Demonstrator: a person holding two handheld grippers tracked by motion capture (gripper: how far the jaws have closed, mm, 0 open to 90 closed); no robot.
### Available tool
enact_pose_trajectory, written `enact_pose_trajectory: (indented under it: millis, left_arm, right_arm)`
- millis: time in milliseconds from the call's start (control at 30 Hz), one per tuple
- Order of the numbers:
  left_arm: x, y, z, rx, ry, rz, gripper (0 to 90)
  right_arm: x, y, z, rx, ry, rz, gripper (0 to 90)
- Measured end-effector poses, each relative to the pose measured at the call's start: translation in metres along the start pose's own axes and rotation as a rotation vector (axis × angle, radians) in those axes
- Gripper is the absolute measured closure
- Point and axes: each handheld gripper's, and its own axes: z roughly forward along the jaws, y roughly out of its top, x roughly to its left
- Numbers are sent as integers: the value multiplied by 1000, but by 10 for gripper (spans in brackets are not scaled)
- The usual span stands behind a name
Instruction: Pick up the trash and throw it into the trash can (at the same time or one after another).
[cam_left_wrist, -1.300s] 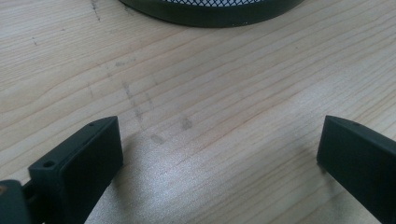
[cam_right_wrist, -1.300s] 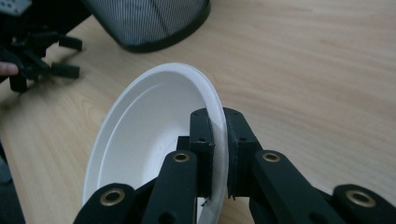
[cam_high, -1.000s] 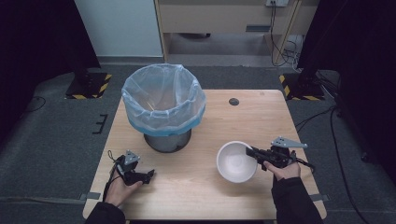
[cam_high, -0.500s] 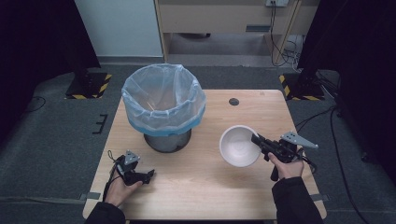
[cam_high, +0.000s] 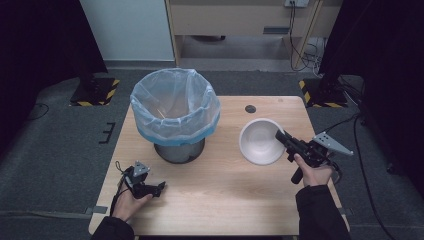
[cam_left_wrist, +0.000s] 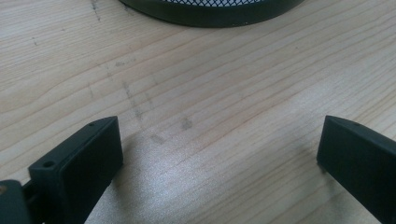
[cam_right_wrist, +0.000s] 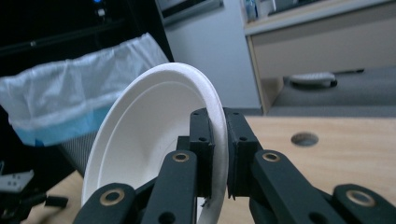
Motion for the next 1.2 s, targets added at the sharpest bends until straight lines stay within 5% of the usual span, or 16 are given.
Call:
enact_pose_trajectory:
  millis: [233, 567, 1200]
  left_arm:
    - [0, 0, 0, 0, 0, 0, 0]
    - [0, 0, 0, 0, 0, 0, 0]
    - [0, 0, 0, 0, 0, 0, 0]
  right_arm:
    - [4, 26, 0, -101, 6, 12, 836]
    - [15, 51, 9, -172, 12, 2, 836]
    - [44, 89, 48, -230, 47, -28, 836]
